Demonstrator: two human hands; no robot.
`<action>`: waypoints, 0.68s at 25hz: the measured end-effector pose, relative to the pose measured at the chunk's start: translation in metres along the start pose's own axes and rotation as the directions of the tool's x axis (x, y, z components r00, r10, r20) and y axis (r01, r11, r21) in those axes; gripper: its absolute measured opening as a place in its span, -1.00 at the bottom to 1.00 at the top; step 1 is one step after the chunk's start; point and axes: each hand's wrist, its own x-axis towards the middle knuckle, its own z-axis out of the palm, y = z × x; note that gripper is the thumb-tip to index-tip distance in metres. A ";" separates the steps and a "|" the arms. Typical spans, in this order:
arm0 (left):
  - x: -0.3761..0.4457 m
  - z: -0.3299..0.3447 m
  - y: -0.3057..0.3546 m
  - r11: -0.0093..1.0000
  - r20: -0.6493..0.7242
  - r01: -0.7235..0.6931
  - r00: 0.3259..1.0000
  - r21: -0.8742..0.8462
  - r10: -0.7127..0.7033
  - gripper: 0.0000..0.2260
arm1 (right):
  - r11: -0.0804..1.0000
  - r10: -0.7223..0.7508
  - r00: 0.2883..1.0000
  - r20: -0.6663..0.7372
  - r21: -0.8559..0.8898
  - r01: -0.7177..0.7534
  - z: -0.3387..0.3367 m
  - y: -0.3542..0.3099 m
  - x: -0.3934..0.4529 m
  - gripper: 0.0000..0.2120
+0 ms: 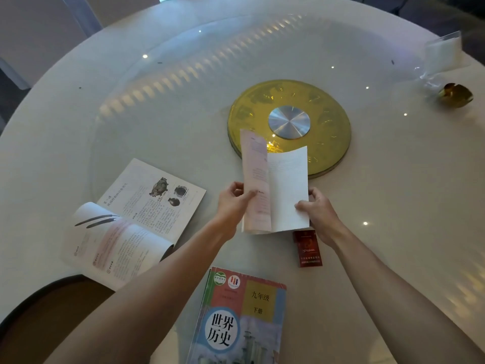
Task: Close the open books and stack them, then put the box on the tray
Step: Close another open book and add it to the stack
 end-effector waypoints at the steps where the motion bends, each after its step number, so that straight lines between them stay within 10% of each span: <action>1: -0.004 0.003 0.004 1.000 0.031 -0.021 0.999 0.015 0.021 -0.87 | 0.999 -0.014 0.999 0.033 0.037 0.013 0.004 -0.002 -0.007 -0.57; 5: -0.027 0.011 0.012 0.982 0.233 -0.054 0.972 0.182 0.010 -0.76 | 0.976 -0.117 0.980 0.161 0.203 0.084 0.028 -0.010 -0.034 -0.38; 11: -0.049 -0.027 -0.005 0.912 -0.001 0.051 0.998 0.406 -0.055 -0.49 | 0.953 -0.136 0.965 0.226 0.297 0.064 0.043 -0.013 -0.076 -0.35; 14: -0.070 -0.058 -0.014 0.929 0.005 0.304 0.950 0.210 -0.312 -0.40 | 0.928 -0.165 0.948 0.273 0.368 0.055 0.046 -0.014 -0.099 -0.42; 17: -0.094 -0.084 -0.028 0.961 0.087 0.270 0.957 0.064 -0.275 -0.62 | 0.925 -0.150 0.948 0.280 0.377 0.034 0.046 -0.010 -0.126 -0.51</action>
